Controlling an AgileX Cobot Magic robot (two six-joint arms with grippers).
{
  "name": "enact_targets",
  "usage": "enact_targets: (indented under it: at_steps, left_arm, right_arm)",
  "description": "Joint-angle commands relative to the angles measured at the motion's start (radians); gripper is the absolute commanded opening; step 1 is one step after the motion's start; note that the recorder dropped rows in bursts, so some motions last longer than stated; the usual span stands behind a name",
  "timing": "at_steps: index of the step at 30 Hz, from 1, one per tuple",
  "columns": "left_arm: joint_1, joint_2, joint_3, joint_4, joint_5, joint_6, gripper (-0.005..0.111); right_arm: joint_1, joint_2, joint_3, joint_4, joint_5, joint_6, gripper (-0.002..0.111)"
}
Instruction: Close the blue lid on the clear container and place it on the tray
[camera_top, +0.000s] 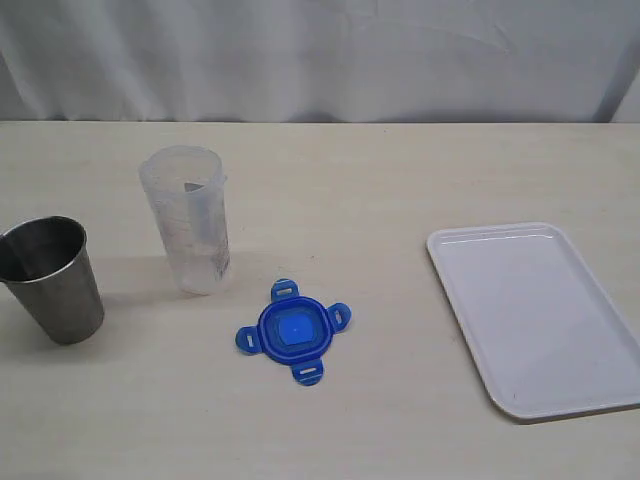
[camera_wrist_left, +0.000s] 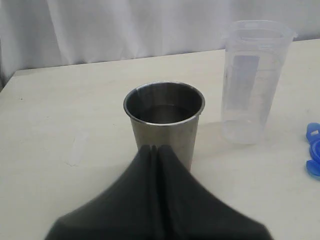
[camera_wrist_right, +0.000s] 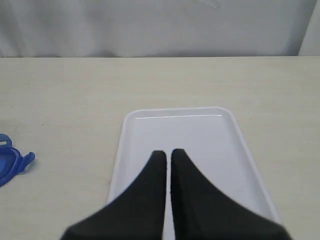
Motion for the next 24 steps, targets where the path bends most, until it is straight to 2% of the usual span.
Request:
enact_targets:
  at_steps: [1, 10, 12, 15, 21, 24]
  left_arm:
    - [0.001, 0.0, 0.002, -0.004, -0.013, -0.001, 0.0]
    - [0.001, 0.0, 0.002, 0.022, -0.029, 0.023, 0.0]
    - [0.001, 0.0, 0.002, 0.06, -0.105, 0.033, 0.0]
    - [0.001, 0.0, 0.002, 0.021, -0.244, 0.029, 0.0]
    - [0.001, 0.0, 0.002, 0.018, -0.439, 0.029, 0.0]
    - [0.001, 0.0, 0.002, -0.035, -0.548, -0.044, 0.0]
  right_arm:
    - [0.0, -0.004, 0.001, 0.005, -0.002, -0.007, 0.004]
    - [0.0, -0.004, 0.001, -0.007, -0.053, -0.007, 0.004]
    - [0.0, -0.004, 0.001, -0.007, -0.091, -0.007, 0.004]
    - [0.0, -0.004, 0.001, -0.007, -0.19, -0.007, 0.004]
    - [0.0, -0.004, 0.001, 0.01, -0.496, -0.005, 0.004]
    - [0.0, -0.004, 0.001, 0.02, -0.675, 0.053, 0.004]
